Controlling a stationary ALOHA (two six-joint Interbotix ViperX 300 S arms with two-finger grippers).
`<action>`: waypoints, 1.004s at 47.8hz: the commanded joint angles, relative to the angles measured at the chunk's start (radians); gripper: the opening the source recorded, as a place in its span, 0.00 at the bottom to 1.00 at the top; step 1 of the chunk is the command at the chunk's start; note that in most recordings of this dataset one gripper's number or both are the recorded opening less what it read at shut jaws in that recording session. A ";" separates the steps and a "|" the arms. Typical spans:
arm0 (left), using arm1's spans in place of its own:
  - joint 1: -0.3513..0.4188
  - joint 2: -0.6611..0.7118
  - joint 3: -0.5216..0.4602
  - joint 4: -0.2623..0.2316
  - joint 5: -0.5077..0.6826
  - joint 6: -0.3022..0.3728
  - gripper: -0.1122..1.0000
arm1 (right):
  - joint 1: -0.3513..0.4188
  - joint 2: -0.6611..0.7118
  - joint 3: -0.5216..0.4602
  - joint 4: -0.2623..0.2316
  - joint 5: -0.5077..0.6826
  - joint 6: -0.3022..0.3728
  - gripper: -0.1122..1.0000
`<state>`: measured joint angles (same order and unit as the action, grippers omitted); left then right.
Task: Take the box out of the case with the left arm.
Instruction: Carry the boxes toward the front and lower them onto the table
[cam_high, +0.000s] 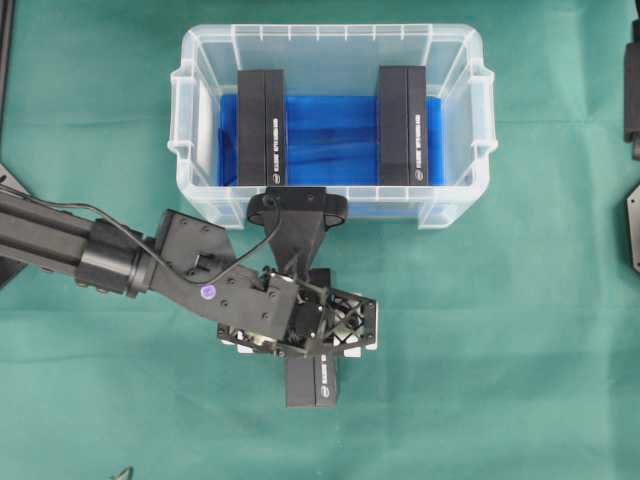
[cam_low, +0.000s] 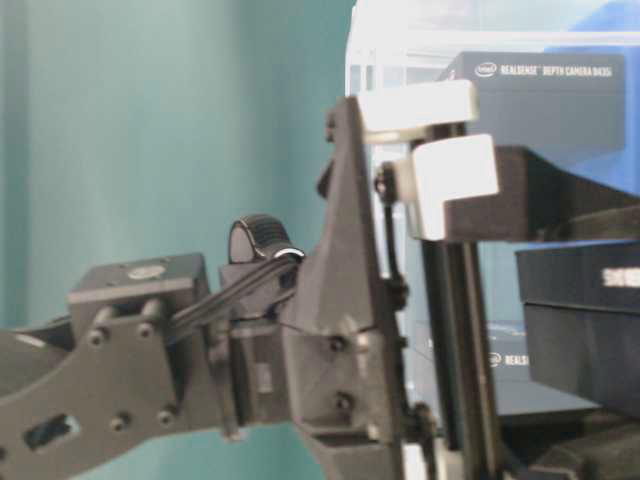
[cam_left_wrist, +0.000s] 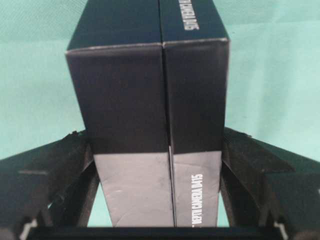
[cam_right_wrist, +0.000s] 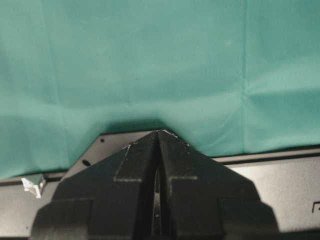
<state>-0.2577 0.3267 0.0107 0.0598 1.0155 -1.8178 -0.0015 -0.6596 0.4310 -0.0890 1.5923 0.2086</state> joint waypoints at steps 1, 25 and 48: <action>-0.003 -0.035 0.000 -0.003 -0.029 0.003 0.66 | -0.002 -0.002 -0.025 -0.002 0.000 0.000 0.11; -0.012 -0.041 0.011 -0.005 -0.040 0.002 0.91 | -0.002 -0.002 -0.026 -0.002 0.000 0.002 0.11; -0.011 -0.074 -0.023 -0.003 -0.008 0.002 0.90 | 0.000 -0.002 -0.026 -0.002 0.000 0.002 0.11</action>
<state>-0.2654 0.3145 0.0199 0.0568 0.9971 -1.8162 -0.0015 -0.6596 0.4310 -0.0905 1.5923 0.2086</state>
